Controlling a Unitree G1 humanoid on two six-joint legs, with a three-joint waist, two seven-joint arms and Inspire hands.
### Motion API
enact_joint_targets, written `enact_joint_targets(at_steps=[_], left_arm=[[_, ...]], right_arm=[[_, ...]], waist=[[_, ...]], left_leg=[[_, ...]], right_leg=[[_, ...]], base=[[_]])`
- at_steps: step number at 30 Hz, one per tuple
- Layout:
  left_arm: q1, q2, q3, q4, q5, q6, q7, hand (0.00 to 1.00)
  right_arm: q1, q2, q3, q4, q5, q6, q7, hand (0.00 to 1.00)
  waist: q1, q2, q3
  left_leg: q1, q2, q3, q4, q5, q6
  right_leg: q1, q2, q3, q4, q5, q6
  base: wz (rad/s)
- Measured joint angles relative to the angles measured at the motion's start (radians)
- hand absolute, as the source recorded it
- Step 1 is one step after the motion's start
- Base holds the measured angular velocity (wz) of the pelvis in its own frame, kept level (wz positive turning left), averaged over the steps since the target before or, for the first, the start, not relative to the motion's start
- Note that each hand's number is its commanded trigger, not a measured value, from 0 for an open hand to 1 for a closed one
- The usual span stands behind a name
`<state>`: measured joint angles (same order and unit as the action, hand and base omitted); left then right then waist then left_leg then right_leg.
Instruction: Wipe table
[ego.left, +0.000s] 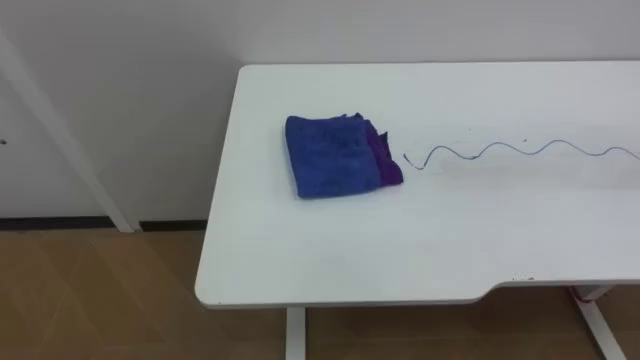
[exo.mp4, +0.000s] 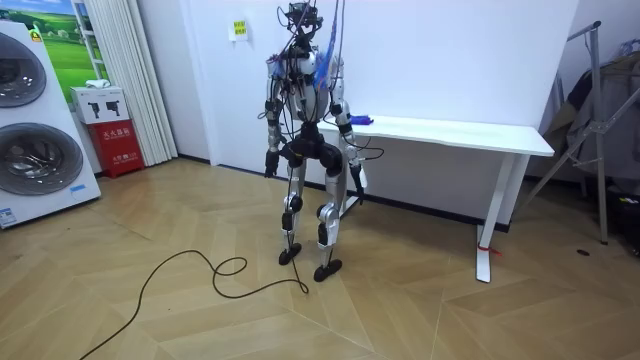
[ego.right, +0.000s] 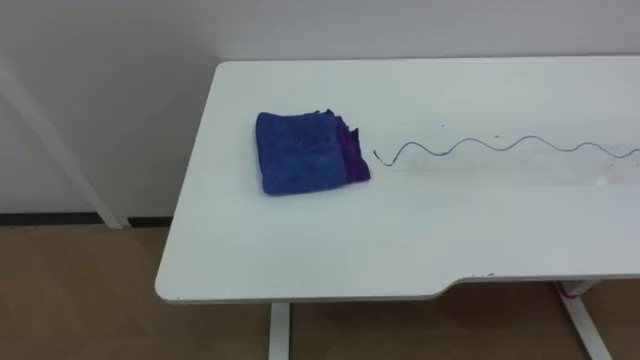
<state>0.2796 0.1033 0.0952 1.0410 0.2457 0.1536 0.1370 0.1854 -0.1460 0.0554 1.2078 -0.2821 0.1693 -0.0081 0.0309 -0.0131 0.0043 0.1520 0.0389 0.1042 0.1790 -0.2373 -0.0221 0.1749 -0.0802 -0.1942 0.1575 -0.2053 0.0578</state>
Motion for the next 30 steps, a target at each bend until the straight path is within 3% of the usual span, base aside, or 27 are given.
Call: enact_joint_targets(at_steps=[16,22,24,28,30], left_arm=[[-0.021,-0.002,0.002,0.001,0.0,-0.001,0.005,0.0],[-0.027,-0.001,0.004,0.002,-0.003,-0.001,0.005,0.0],[-0.016,0.0,0.024,0.0,-0.001,-0.001,0.0,0.0],[0.0,0.004,0.15,-0.011,0.003,-0.002,-0.002,0.0],[0.008,0.023,0.183,-0.012,0.002,-0.002,0.001,0.0]], right_arm=[[-0.01,0.0,-0.001,0.002,0.02,-0.005,0.012,0.0],[-0.014,0.002,-0.022,0.037,0.165,-0.005,-0.008,0.0],[-0.008,0.002,-0.074,0.051,0.22,-0.006,-0.014,0.0],[-0.006,-0.009,-0.261,0.066,0.392,-0.008,-0.034,0.0],[-0.01,-0.027,-0.326,0.067,0.439,-0.016,-0.046,0.0]], waist=[[0.002,0.0,-0.0004],[-0.002,-0.013,-0.0003],[-0.009,-0.019,-0.0013],[-0.036,-0.041,-0.0013],[-0.048,-0.051,0.0004]], left_leg=[[0.002,0.001,-0.002,-0.002,0.0,0.0],[-0.002,0.0,-0.01,-0.004,0.0,0.0],[-0.001,0.0,-0.012,-0.004,0.0,0.0],[0.0,0.0,-0.009,-0.01,0.0,0.0],[0.0,0.0,-0.009,-0.011,0.0,0.0]], right_leg=[[0.0,0.001,0.002,0.001,0.0,0.0],[-0.002,0.001,-0.001,-0.002,0.0,0.0],[0.002,0.001,-0.003,-0.005,0.0,0.0],[0.001,0.002,-0.003,-0.007,0.0,0.0],[0.0,0.002,-0.001,-0.006,0.0,0.0]], base=[[0.0],[0.0],[0.02],[0.0],[0.0]])
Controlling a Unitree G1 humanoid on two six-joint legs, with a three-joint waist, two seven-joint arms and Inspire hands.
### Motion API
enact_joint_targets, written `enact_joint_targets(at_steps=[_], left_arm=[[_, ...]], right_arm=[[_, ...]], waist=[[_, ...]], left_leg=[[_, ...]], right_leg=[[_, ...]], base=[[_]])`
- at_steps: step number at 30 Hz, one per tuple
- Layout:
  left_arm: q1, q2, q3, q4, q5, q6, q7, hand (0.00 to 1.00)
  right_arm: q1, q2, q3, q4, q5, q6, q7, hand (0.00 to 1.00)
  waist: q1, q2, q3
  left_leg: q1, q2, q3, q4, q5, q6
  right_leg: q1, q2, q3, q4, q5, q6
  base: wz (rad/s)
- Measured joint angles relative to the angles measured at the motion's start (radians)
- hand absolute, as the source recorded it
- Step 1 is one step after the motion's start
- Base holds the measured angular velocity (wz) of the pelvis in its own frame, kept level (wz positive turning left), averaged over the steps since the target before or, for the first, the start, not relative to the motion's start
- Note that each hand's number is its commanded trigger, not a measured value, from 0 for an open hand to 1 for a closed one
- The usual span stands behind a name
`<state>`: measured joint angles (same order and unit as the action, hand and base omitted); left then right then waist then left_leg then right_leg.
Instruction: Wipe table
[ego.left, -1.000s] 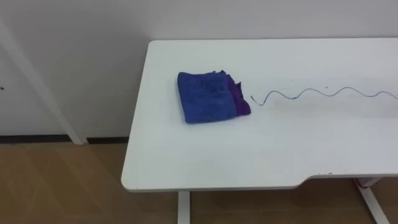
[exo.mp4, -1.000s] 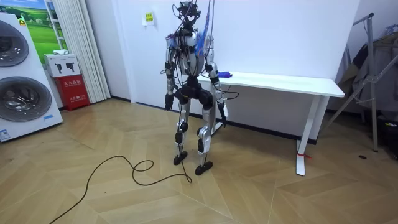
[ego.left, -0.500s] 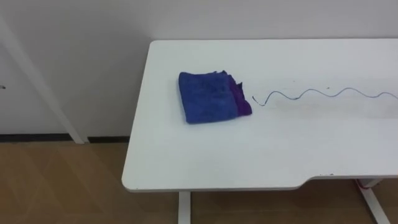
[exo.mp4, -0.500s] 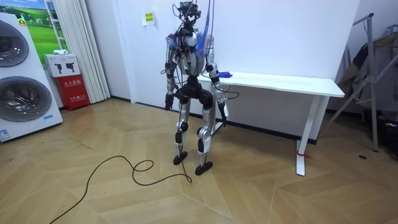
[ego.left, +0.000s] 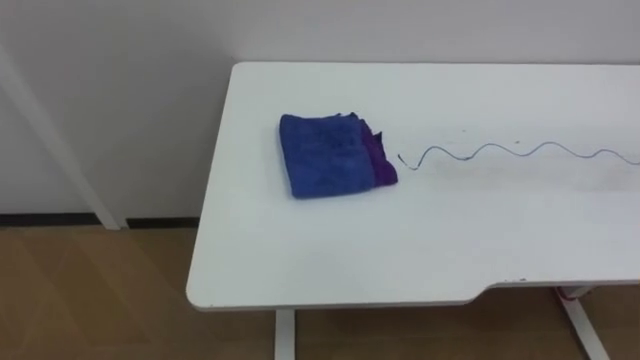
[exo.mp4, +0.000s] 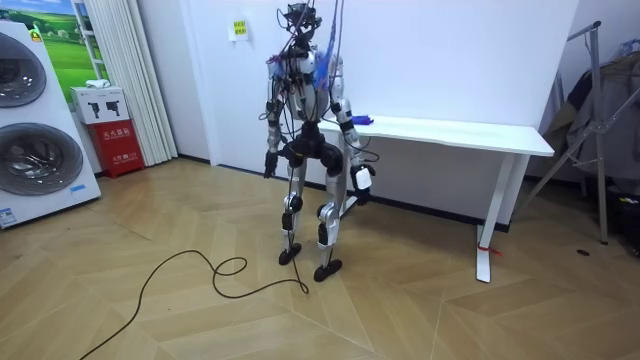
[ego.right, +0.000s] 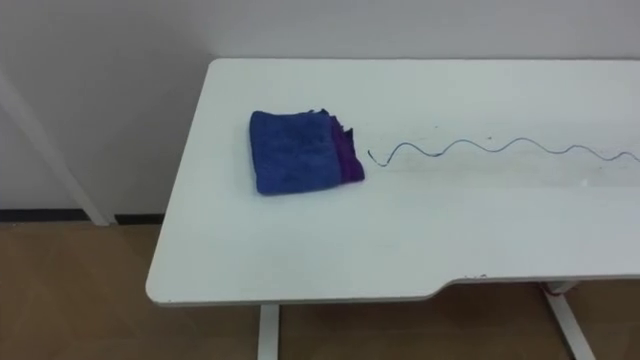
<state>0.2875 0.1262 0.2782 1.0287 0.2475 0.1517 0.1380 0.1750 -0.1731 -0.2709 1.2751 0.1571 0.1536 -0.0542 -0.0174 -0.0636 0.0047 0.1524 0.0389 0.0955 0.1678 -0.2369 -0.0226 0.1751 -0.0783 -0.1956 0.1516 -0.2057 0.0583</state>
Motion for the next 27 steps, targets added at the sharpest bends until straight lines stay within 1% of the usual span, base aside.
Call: enact_joint_targets(at_steps=[2,3,4,5,6,7,8,9,11,12,13,14,15,16,17,18,20,21,22,23,24,25,27], left_arm=[[0.011,0.02,0.058,0.0,0.002,-0.003,0.007,0.0],[0.002,0.027,0.068,-0.001,0.002,-0.003,0.007,0.0],[-0.002,0.045,0.077,-0.001,0.002,-0.004,0.009,0.0],[-0.006,0.059,0.081,-0.001,0.002,-0.006,0.015,0.0],[-0.007,0.064,0.081,-0.003,0.002,-0.008,0.02,0.0],[-0.006,0.068,0.081,-0.011,0.0,-0.01,0.028,0.0],[-0.007,0.072,0.081,-0.012,0.0,-0.01,0.028,0.0],[-0.009,0.073,0.081,-0.014,0.0,-0.012,0.028,0.0],[-0.009,0.073,0.076,-0.025,-0.002,-0.03,0.028,0.0],[-0.008,0.073,0.074,-0.027,-0.002,-0.03,0.028,0.0],[-0.006,0.073,0.07,-0.028,-0.002,-0.03,0.028,0.0],[-0.003,0.072,0.065,-0.034,-0.001,-0.03,0.029,0.0],[-0.004,0.072,0.059,-0.04,-0.001,-0.03,0.029,0.0],[-0.002,0.072,0.053,-0.05,0.0,-0.031,0.029,0.0],[0.0,0.071,0.054,-0.05,-0.002,-0.031,0.029,0.0],[-0.001,0.071,0.053,-0.05,-0.001,-0.031,0.029,0.0],[0.001,0.07,0.047,-0.05,0.0,-0.031,0.028,0.0],[0.0,0.07,0.046,-0.05,0.0,-0.031,0.028,0.0],[0.0,0.07,0.043,-0.05,0.0,-0.031,0.028,0.0],[0.0,0.067,0.033,-0.052,-0.001,-0.03,0.028,0.0],[0.001,0.063,0.031,-0.056,-0.001,-0.028,0.027,0.0],[0.011,0.054,0.025,-0.073,-0.002,-0.027,0.027,0.0],[0.021,0.051,-0.006,-0.089,-0.01,-0.027,0.027,0.0]], right_arm=[[-0.002,-0.046,-0.086,-0.001,0.036,-0.001,-0.012,0.0],[-0.006,-0.061,-0.104,0.0,0.042,-0.001,-0.017,0.0],[-0.019,-0.096,-0.131,0.0,0.055,-0.001,-0.033,0.0],[-0.035,-0.136,-0.15,-0.002,0.053,-0.002,-0.053,0.0],[-0.046,-0.155,-0.158,-0.007,0.045,-0.002,-0.066,0.0],[-0.064,-0.187,-0.178,-0.044,0.034,-0.002,-0.091,0.0],[-0.079,-0.214,-0.188,-0.094,0.034,-0.007,-0.117,0.0],[-0.086,-0.228,-0.19,-0.112,0.034,-0.013,-0.127,0.0],[-0.114,-0.265,-0.201,-0.206,0.014,-0.023,-0.178,0.0],[-0.121,-0.266,-0.21,-0.239,-0.009,-0.022,-0.196,0.0],[-0.131,-0.266,-0.214,-0.317,-0.046,-0.023,-0.229,0.0],[-0.141,-0.266,-0.213,-0.392,-0.08,-0.025,-0.253,0.0],[-0.148,-0.266,-0.213,-0.43,-0.095,-0.026,-0.263,0.0],[-0.163,-0.266,-0.212,-0.493,-0.132,-0.03,-0.279,0.0],[-0.165,-0.263,-0.212,-0.568,-0.193,-0.031,-0.294,0.0],[-0.165,-0.26,-0.212,-0.618,-0.222,-0.031,-0.299,0.0],[-0.165,-0.252,-0.187,-0.823,-0.342,-0.032,-0.323,0.0],[-0.165,-0.252,-0.178,-0.863,-0.365,-0.034,-0.329,0.0],[-0.165,-0.252,-0.165,-0.917,-0.408,-0.05,-0.339,0.0],[-0.168,-0.252,-0.153,-0.964,-0.44,-0.054,-0.343,0.0],[-0.168,-0.252,-0.144,-0.987,-0.447,-0.054,-0.345,0.0],[-0.168,-0.25,-0.124,-1.035,-0.469,-0.05,-0.347,0.0],[-0.169,-0.248,-0.076,-1.105,-0.512,-0.049,-0.352,0.0]], waist=[[-0.008,-0.017,-0.0008],[-0.01,-0.025,-0.0023],[-0.017,-0.03,0.0025],[-0.023,-0.04,0.0025],[-0.026,-0.043,0.0015],[-0.03,-0.048,0.0012],[-0.033,-0.051,0.0026],[-0.035,-0.054,0.0026],[-0.035,-0.061,0.0013],[-0.034,-0.066,-0.0016],[-0.033,-0.064,-0.0004],[-0.032,-0.063,-0.0033],[-0.031,-0.058,-0.0074],[-0.03,-0.057,-0.0086],[-0.024,-0.055,-0.0086],[-0.019,-0.053,-0.0085],[-0.007,-0.046,-0.0087],[-0.007,-0.046,-0.0078],[-0.003,-0.045,-0.0076],[0.005,-0.045,-0.0072],[0.008,-0.045,-0.0069],[0.023,-0.046,-0.0068],[0.03,-0.046,-0.0054]], left_leg=[[0.002,0.0,0.006,-0.001,0.0,0.0],[0.004,0.0,0.007,-0.002,0.0,0.0],[0.003,0.0,0.007,-0.002,0.0,0.0],[0.001,0.0,0.009,-0.002,0.0,0.0],[0.0,0.0,0.009,-0.001,0.0,0.0],[-0.004,0.001,0.014,-0.002,0.0,0.0],[-0.008,0.002,0.016,-0.002,0.0,0.0],[-0.008,0.002,0.016,-0.003,0.0,0.0],[-0.01,0.002,0.016,-0.002,0.0,0.0],[-0.01,0.002,0.018,-0.001,0.001,0.0],[-0.011,0.002,0.02,0.0,0.001,0.0],[-0.011,0.002,0.021,0.0,0.001,0.0],[-0.01,0.002,0.021,0.0,0.001,0.0],[-0.009,0.002,0.022,0.0,0.001,0.0],[-0.009,0.002,0.025,0.001,0.001,0.0],[-0.009,0.002,0.027,0.001,0.001,0.0],[-0.02,0.002,0.034,0.001,0.001,0.0],[-0.021,0.002,0.033,0.001,0.001,0.0],[-0.02,0.002,0.033,0.001,0.002,0.0],[-0.02,0.002,0.032,0.0,0.002,0.0],[-0.021,0.002,0.032,-0.001,0.002,0.0],[-0.021,0.002,0.032,-0.003,0.002,0.0],[-0.021,0.002,0.031,-0.003,0.002,0.0]], right_leg=[[0.0,0.0,0.0,0.002,0.0,0.0],[0.0,-0.001,0.0,0.002,0.0,0.0],[-0.001,-0.001,0.001,0.002,0.0,0.0],[-0.003,0.0,0.001,0.003,0.0,0.0],[-0.006,0.0,0.001,0.004,0.0,0.0],[-0.015,0.0,0.004,0.009,0.0,-0.001],[-0.02,0.0,0.006,0.019,0.001,-0.001],[-0.022,0.0,0.006,0.019,0.001,-0.001],[-0.028,0.0,0.005,0.021,0.001,-0.001],[-0.03,0.0,0.006,0.022,0.001,-0.001],[-0.033,0.001,0.008,0.022,0.001,-0.001],[-0.034,0.001,0.008,0.022,0.001,-0.001],[-0.035,0.001,0.008,0.022,0.001,-0.001],[-0.037,0.001,0.009,0.022,0.001,-0.001],[-0.038,0.001,0.014,0.021,0.001,-0.001],[-0.04,0.001,0.015,0.021,0.001,-0.001],[-0.055,0.0,0.015,0.022,0.001,-0.001],[-0.055,0.0,0.015,0.022,0.001,-0.001],[-0.054,0.0,0.015,0.02,0.001,-0.001],[-0.054,0.0,0.015,0.019,0.001,-0.001],[-0.054,0.0,0.014,0.019,0.001,-0.001],[-0.055,0.0,0.014,0.02,0.001,-0.001],[-0.054,0.0,0.015,0.02,0.001,-0.001]], base=[[-0.05],[-0.04],[-0.04],[0.0],[-0.07],[-0.1],[-0.1],[-0.04],[0.0],[-0.05],[-0.05],[-0.03],[0.0],[-0.04],[-0.06],[-0.11],[-0.09],[0.0],[0.0],[0.0],[0.0],[0.0],[0.0]])
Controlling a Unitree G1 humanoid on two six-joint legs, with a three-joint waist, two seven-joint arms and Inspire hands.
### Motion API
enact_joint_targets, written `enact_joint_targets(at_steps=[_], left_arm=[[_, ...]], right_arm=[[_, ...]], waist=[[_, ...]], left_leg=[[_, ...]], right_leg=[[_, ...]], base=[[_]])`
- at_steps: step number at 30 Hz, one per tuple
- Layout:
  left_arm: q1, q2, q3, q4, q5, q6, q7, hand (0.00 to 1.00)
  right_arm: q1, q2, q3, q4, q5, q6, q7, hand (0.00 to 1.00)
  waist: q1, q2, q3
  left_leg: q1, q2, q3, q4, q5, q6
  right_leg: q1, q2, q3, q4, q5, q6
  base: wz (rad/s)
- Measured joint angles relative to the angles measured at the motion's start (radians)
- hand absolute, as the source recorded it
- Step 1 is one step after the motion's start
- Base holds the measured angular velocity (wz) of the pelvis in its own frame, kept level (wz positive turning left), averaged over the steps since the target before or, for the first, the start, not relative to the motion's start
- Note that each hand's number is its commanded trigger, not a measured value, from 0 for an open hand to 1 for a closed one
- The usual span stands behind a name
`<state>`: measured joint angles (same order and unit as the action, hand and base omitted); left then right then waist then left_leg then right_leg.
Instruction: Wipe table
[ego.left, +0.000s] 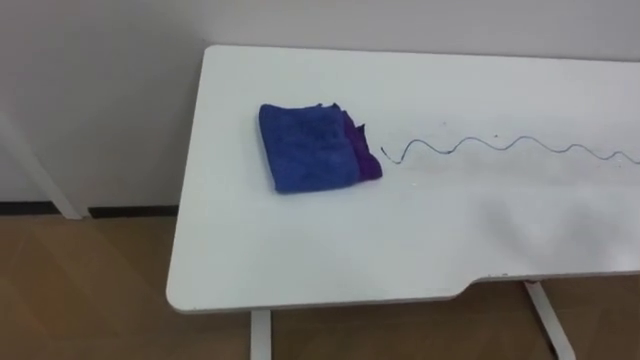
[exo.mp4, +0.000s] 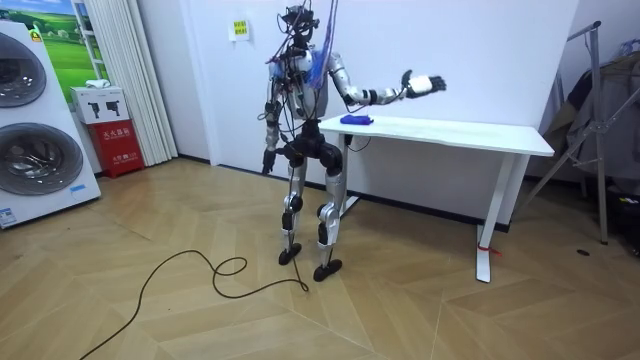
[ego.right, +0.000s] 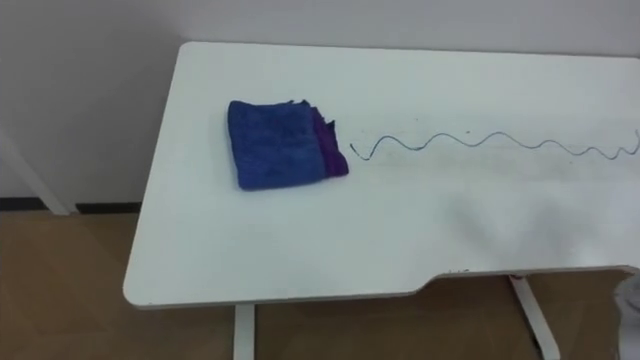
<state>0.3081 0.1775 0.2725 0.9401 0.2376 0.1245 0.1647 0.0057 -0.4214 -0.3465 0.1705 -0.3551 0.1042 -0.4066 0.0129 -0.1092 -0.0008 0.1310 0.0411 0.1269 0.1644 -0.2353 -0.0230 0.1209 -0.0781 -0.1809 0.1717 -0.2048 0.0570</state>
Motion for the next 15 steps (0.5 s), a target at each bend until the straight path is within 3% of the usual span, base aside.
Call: enact_joint_targets(at_steps=[5,9,15], left_arm=[[-0.022,-0.002,-0.058,-0.011,-0.007,-0.001,-0.002,0.0],[-0.027,-0.002,-0.062,-0.024,-0.006,-0.002,-0.008,0.0],[-0.033,-0.004,-0.061,-0.031,0.01,0.001,-0.01,0.0]], right_arm=[[-0.084,0.0,0.128,-0.037,-0.081,-0.003,0.001,0.0],[-0.158,0.0,0.178,-0.038,-0.08,-0.002,0.008,0.0],[-0.201,0.0,0.255,-0.037,-0.171,0.007,0.053,0.0]], waist=[[0.043,0.003,0.0024],[0.053,0.006,0.0049],[0.103,0.006,0.0053]], left_leg=[[-0.004,0.0,-0.005,0.001,0.0,0.0],[-0.018,-0.001,-0.027,0.003,0.0,0.0],[-0.019,0.0,-0.05,0.003,0.001,-0.002]], right_leg=[[0.0,0.0,-0.001,0.0,0.0,0.0],[-0.001,0.0,-0.017,-0.001,0.0,0.0],[-0.001,0.0,-0.043,-0.002,0.0,0.0]], base=[[0.01],[0.16],[0.09]])
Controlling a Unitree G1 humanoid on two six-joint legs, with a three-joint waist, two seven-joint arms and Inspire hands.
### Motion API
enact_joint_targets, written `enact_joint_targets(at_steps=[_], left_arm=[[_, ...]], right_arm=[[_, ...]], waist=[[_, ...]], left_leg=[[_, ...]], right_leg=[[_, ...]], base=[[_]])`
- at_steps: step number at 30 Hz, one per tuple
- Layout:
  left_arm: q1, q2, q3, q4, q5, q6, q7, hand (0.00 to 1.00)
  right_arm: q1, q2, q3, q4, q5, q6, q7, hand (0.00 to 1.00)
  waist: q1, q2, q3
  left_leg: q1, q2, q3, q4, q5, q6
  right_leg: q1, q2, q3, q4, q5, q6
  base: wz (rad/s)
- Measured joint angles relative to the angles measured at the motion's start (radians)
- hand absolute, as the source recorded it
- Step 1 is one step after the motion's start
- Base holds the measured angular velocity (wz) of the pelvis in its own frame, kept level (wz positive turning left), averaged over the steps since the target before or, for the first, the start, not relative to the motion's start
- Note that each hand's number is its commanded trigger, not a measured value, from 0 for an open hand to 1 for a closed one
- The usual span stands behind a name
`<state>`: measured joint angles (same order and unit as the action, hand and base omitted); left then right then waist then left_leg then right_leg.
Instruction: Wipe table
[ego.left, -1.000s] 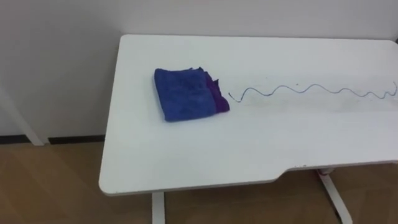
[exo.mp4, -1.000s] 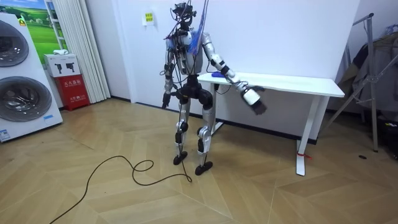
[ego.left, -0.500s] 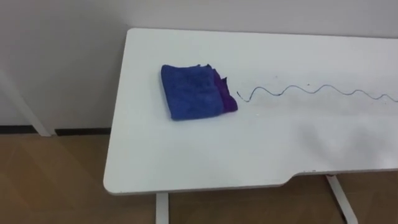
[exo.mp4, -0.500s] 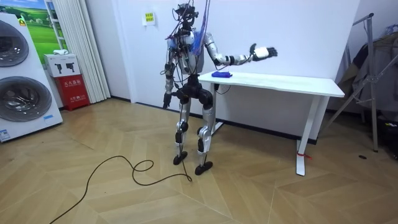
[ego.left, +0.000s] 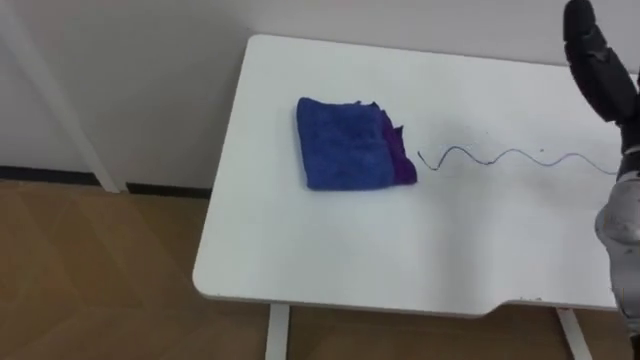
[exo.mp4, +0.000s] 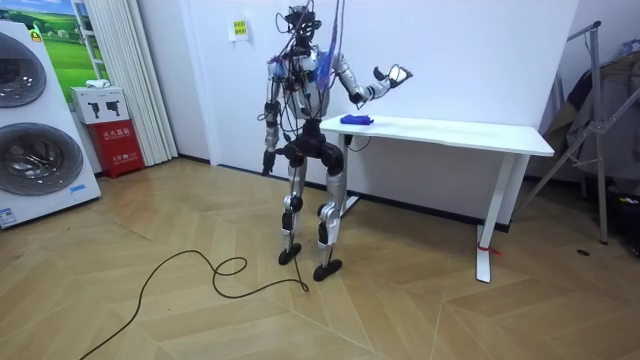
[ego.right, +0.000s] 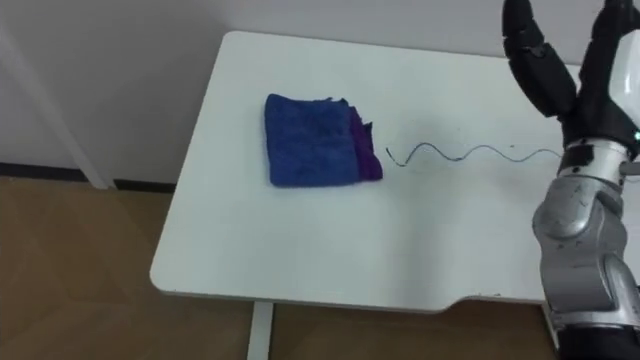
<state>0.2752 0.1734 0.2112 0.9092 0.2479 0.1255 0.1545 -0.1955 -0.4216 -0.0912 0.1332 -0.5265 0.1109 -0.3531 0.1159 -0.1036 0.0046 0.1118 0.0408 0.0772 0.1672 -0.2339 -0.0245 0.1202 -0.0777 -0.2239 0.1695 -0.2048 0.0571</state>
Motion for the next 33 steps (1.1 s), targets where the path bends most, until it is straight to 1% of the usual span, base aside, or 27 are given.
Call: enact_joint_targets(at_steps=[2,3,4,5,7,9,11,13,14,15,16,17,18,19,20,21,22,23,24,25,26,27,28,29,31,32,33], left_arm=[[0.002,0.0,-0.001,-0.005,0.001,0.0,-0.011,0.0],[0.001,0.0,-0.001,-0.005,0.0,0.0,-0.012,0.0],[-0.001,0.0,-0.001,-0.006,0.0,0.0,-0.015,0.0],[0.0,0.001,-0.004,-0.006,0.0,0.0,-0.018,0.0],[-0.005,0.001,-0.021,-0.007,0.0,0.0,-0.018,0.0],[-0.013,0.0,-0.036,-0.007,0.002,-0.001,-0.018,0.0],[-0.011,0.0,-0.039,-0.007,0.009,0.001,-0.02,0.0],[-0.009,0.0,-0.042,-0.007,0.01,0.004,-0.022,0.0],[-0.015,0.002,-0.044,-0.007,0.01,0.008,-0.022,0.0],[-0.014,0.003,-0.047,-0.007,0.01,0.01,-0.022,0.0],[-0.016,0.003,-0.056,-0.006,0.01,0.015,-0.021,0.0],[-0.021,0.016,-0.057,-0.006,0.01,0.014,-0.019,0.0],[-0.021,0.021,-0.049,-0.004,0.014,0.014,-0.02,0.0],[-0.024,0.023,-0.033,0.02,0.035,0.018,-0.02,0.0],[-0.031,0.022,-0.032,0.034,0.04,0.019,-0.023,0.0],[-0.033,0.019,-0.036,0.032,0.039,0.019,-0.029,0.0],[-0.033,0.02,-0.054,0.02,0.039,0.017,-0.039,0.0],[-0.032,0.025,-0.071,0.011,0.039,0.017,-0.041,0.0],[-0.029,0.032,-0.076,0.012,0.038,0.018,-0.041,0.0],[-0.029,0.034,-0.077,0.014,0.039,0.029,-0.048,0.0],[-0.027,0.034,-0.083,0.013,0.039,0.033,-0.059,0.0],[-0.025,0.035,-0.09,0.014,0.039,0.037,-0.062,0.0],[-0.024,0.039,-0.097,0.013,0.039,0.04,-0.071,0.0],[-0.023,0.04,-0.097,0.013,0.039,0.041,-0.078,0.0],[-0.029,0.04,-0.097,0.013,0.039,0.04,-0.082,0.0],[-0.03,0.042,-0.098,0.011,0.039,0.038,-0.082,0.0],[-0.03,0.044,-0.097,0.011,0.038,0.036,-0.082,0.0]], right_arm=[[-0.027,0.0,0.035,0.006,-0.026,0.002,0.029,0.0],[-0.033,0.0,0.043,0.006,-0.026,0.002,0.033,0.0],[-0.046,0.0,0.061,0.008,-0.029,0.003,0.041,0.0],[-0.062,0.0,0.085,0.013,-0.037,0.007,0.049,0.0],[-0.079,-0.002,0.11,0.028,-0.039,0.01,0.06,0.0],[-0.092,-0.002,0.129,0.053,-0.043,0.014,0.075,0.0],[-0.094,-0.001,0.158,0.074,-0.097,0.017,0.095,0.0],[-0.101,-0.002,0.162,0.11,-0.153,0.016,0.112,0.0],[-0.101,-0.002,0.169,0.134,-0.193,0.019,0.117,0.0],[-0.102,-0.002,0.178,0.148,-0.208,0.022,0.118,0.0],[-0.107,0.0,0.194,0.178,-0.234,0.018,0.12,0.0],[-0.114,0.011,0.203,0.186,-0.252,0.012,0.13,0.0],[-0.126,0.015,0.221,0.182,-0.266,0.011,0.131,0.0],[-0.135,0.017,0.25,0.181,-0.291,0.011,0.131,0.0],[-0.137,0.018,0.267,0.206,-0.297,0.021,0.132,0.0],[-0.137,0.018,0.267,0.225,-0.3,0.027,0.132,0.0],[-0.14,0.019,0.267,0.256,-0.3,0.043,0.139,0.0],[-0.142,0.024,0.268,0.273,-0.3,0.05,0.143,0.0],[-0.146,0.032,0.277,0.287,-0.3,0.049,0.146,0.0],[-0.152,0.032,0.291,0.293,-0.301,0.046,0.155,0.0],[-0.16,0.032,0.308,0.293,-0.302,0.043,0.157,0.0],[-0.165,0.032,0.317,0.293,-0.304,0.043,0.16,0.0],[-0.175,0.032,0.336,0.293,-0.313,0.043,0.163,0.0],[-0.191,0.032,0.354,0.293,-0.328,0.042,0.172,0.0],[-0.207,0.032,0.368,0.294,-0.347,0.042,0.188,0.0],[-0.207,0.032,0.379,0.294,-0.358,0.044,0.197,0.0],[-0.207,0.032,0.384,0.293,-0.371,0.044,0.201,0.0]], waist=[[0.02,0.0,0.0002],[0.024,-0.001,0.0005],[0.029,-0.001,0.001],[0.027,-0.002,0.0017],[0.029,-0.006,0.0022],[0.057,-0.005,0.0038],[0.067,-0.006,0.0046],[0.076,-0.005,0.0058],[0.083,-0.004,0.0061],[0.088,-0.003,0.0063],[0.101,0.005,0.0118],[0.123,0.004,0.0126],[0.128,-0.007,0.009],[0.113,-0.006,0.0092],[0.096,-0.01,0.0099],[0.095,-0.012,0.0112],[0.097,-0.017,0.0136],[0.113,-0.022,0.0113],[0.123,-0.032,0.0062],[0.136,-0.036,0.0059],[0.141,-0.036,0.0071],[0.141,-0.033,0.0096],[0.143,-0.033,0.0099],[0.145,-0.037,0.0077],[0.154,-0.031,0.0132],[0.16,-0.03,0.0132],[0.163,-0.03,0.0136]], left_leg=[[0.0,0.0,-0.009,-0.002,0.0,0.0],[0.0,0.0,-0.013,-0.002,0.0,0.0],[-0.002,0.0,-0.029,-0.002,0.0,0.0],[-0.006,-0.001,-0.048,-0.002,0.0,0.0],[-0.011,-0.001,-0.06,-0.002,0.0,0.0],[-0.013,-0.001,-0.077,-0.002,0.0,0.0],[-0.015,-0.001,-0.111,-0.002,0.0,0.0],[-0.016,-0.001,-0.126,-0.003,0.0,0.0],[-0.016,0.001,-0.156,-0.003,0.003,-0.001],[-0.014,0.003,-0.173,-0.004,0.005,-0.001],[-0.006,0.023,-0.236,-0.008,0.012,0.002],[-0.016,0.046,-0.314,-0.009,0.012,0.001],[-0.025,0.055,-0.321,-0.006,0.008,-0.005],[-0.037,0.07,-0.305,0.001,0.003,-0.04],[-0.036,0.071,-0.239,-0.009,0.003,-0.056],[-0.036,0.067,-0.209,-0.017,0.004,-0.056],[-0.059,0.055,-0.169,-0.039,0.014,-0.047],[-0.091,0.045,-0.145,-0.035,0.056,-0.019],[-0.084,0.039,-0.145,-0.028,0.064,-0.017],[-0.077,0.031,-0.146,-0.023,0.065,-0.016],[-0.069,0.019,-0.158,-0.024,0.065,-0.016],[-0.064,0.016,-0.167,-0.024,0.065,-0.016],[-0.062,0.006,-0.168,-0.024,0.065,-0.015],[-0.064,-0.003,-0.169,-0.024,0.064,-0.013],[-0.064,-0.012,-0.169,-0.024,0.064,-0.011],[-0.064,-0.017,-0.169,-0.024,0.064,-0.01],[-0.064,-0.018,-0.169,-0.024,0.064,-0.01]], right_leg=[[0.001,0.0,-0.002,0.001,0.0,0.0],[0.001,0.0,-0.003,0.0,0.0,0.0],[0.004,0.001,-0.01,0.0,0.0,0.0],[0.008,0.001,-0.028,0.001,0.0,0.0],[0.008,0.002,-0.03,0.001,0.0,0.0],[0.008,0.004,-0.031,0.003,0.0,0.0],[0.011,0.005,-0.049,0.004,0.0,0.0],[0.01,0.004,-0.067,0.01,0.0,0.0],[0.003,0.004,-0.079,0.029,0.0,0.0],[-0.005,0.004,-0.08,0.047,-0.001,0.0],[-0.051,0.011,-0.075,0.118,-0.029,-0.015],[-0.127,0.057,-0.028,0.086,-0.031,-0.05],[-0.161,0.073,-0.019,0.02,0.002,-0.076],[-0.162,0.09,-0.042,-0.002,0.098,-0.097],[-0.141,0.084,-0.048,-0.001,0.1,-0.1],[-0.129,0.079,-0.038,-0.002,0.1,-0.1],[-0.112,0.072,-0.013,-0.002,0.099,-0.098],[-0.105,0.068,-0.011,0.001,0.093,-0.089],[-0.103,0.064,-0.017,0.0,0.091,-0.084],[-0.098,0.06,-0.046,-0.001,0.089,-0.081],[-0.092,0.06,-0.072,0.002,0.09,-0.08],[-0.088,0.057,-0.084,0.001,0.09,-0.079],[-0.083,0.047,-0.093,0.0,0.085,-0.07],[-0.08,0.038,-0.095,-0.001,0.076,-0.057],[-0.071,0.03,-0.108,-0.002,0.073,-0.052],[-0.069,0.025,-0.108,-0.002,0.068,-0.044],[-0.068,0.024,-0.109,-0.003,0.067,-0.043]], base=[[0.04],[0.09],[0.25],[0.31],[0.26],[0.12],[0.15],[0.18],[0.12],[-0.05],[-0.43],[-0.62],[-0.49],[0.0],[0.31],[0.45],[0.34],[0.17],[0.0],[0.0],[0.13],[0.2],[0.18],[0.12],[0.09],[0.09],[0.07]])
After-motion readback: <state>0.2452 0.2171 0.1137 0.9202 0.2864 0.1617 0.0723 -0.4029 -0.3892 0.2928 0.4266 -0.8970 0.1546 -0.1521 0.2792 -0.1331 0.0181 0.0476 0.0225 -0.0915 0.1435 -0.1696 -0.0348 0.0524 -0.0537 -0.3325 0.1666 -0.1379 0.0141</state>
